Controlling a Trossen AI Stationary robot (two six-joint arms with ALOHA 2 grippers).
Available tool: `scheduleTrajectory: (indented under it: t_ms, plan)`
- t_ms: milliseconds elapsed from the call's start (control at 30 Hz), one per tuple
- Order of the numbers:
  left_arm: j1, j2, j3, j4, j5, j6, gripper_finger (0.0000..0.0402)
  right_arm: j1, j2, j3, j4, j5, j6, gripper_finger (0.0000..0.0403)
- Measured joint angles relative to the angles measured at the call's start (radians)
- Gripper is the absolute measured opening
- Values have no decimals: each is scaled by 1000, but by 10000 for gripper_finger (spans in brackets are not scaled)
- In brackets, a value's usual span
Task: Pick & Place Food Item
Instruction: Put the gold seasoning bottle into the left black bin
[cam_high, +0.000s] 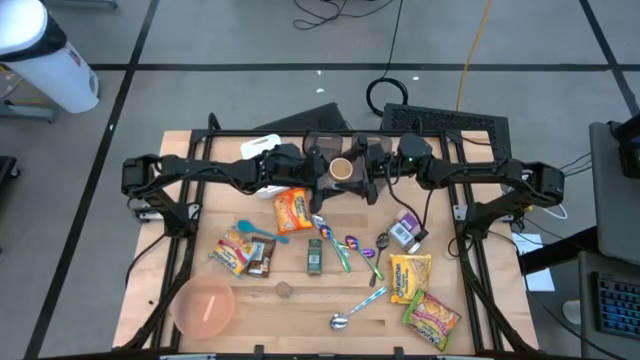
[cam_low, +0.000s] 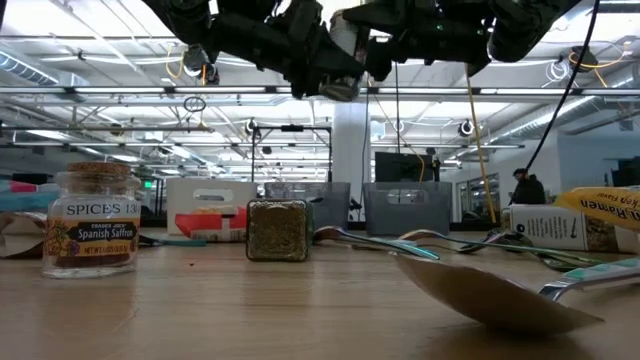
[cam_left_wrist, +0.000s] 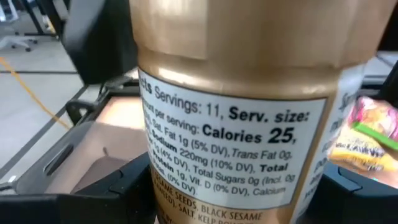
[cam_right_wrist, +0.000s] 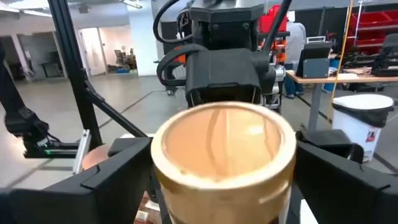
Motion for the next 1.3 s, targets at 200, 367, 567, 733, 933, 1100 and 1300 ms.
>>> scheduleTrajectory:
  t_ms: [200, 367, 567, 733, 933, 1100, 1300]
  plan:
    - [-1, 0, 0, -70, -3, 5, 281, 0, 0, 0, 16, -3, -14, 358]
    - [-1, -13, 0, -189, -58, 38, 281, 0, -35, 0, -43, -1, -56, 357]
    - [12, -50, 1, -294, -89, 59, 281, 1, -77, 82, -298, 76, -159, 348]
    - [29, -80, 0, -310, -91, 75, 281, 34, -57, 247, -634, 220, -338, 340]
    - [46, -81, 1, -340, -91, 82, 281, 94, 8, 414, -849, 326, -481, 337]
    - [48, -81, 2, -363, -105, 75, 281, 103, 62, 515, -978, 338, -512, 336]
    - [32, -81, 23, -404, -120, 79, 281, 102, 115, 534, -996, 339, -509, 336]
